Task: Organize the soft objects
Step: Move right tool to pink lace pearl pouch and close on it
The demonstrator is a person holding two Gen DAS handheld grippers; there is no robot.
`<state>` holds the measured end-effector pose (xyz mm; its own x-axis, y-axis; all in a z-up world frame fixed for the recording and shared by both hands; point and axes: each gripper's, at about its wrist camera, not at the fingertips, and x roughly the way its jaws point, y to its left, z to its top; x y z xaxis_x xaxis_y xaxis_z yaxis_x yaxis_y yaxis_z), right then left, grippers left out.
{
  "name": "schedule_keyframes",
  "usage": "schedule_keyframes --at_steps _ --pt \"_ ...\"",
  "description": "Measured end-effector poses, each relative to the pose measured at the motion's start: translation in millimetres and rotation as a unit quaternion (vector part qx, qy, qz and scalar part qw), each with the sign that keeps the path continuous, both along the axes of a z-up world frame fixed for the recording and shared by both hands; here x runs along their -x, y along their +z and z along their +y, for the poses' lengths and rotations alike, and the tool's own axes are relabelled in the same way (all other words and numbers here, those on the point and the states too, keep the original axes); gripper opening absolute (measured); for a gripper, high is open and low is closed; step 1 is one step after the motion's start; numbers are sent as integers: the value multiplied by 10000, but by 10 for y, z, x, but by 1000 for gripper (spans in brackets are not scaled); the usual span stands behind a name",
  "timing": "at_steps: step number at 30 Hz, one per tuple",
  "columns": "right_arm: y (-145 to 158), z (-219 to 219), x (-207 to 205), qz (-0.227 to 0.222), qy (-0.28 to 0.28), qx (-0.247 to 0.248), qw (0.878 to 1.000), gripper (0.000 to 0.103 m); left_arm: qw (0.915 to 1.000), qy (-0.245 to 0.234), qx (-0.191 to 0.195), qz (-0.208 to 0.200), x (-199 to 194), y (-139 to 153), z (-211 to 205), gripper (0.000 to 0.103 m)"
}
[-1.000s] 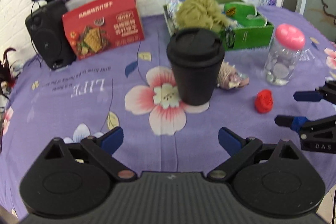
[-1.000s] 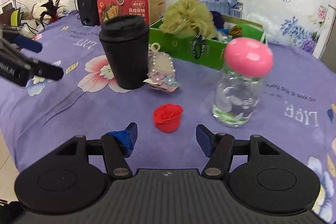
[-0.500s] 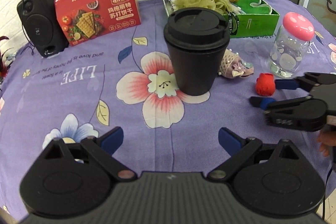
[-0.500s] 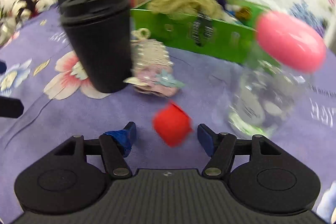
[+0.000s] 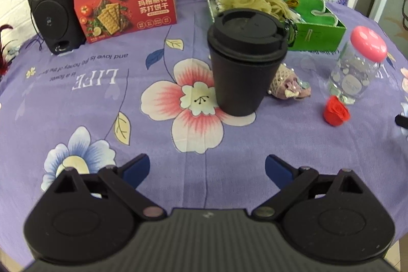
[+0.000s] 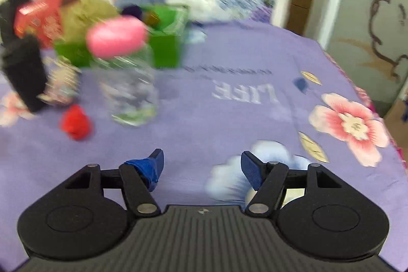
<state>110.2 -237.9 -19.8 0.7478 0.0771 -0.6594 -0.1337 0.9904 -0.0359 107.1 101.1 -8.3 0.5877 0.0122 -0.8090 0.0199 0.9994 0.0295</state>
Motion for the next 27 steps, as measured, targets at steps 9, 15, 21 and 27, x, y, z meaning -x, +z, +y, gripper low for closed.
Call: schedule_keyframes --at_steps 9,15,21,27 --pt "-150 1217 -377 -173 1093 -67 9938 53 9999 124 17 72 -7 -29 153 97" --pt "-427 1253 -592 87 213 -445 9987 53 9995 135 102 254 -117 -168 197 97" --pt "-344 590 -357 87 -653 -193 9976 54 9994 93 200 251 -134 -200 180 97" --pt "-220 -14 -13 -31 -1273 -126 9918 54 9995 111 225 193 -132 -167 180 97"
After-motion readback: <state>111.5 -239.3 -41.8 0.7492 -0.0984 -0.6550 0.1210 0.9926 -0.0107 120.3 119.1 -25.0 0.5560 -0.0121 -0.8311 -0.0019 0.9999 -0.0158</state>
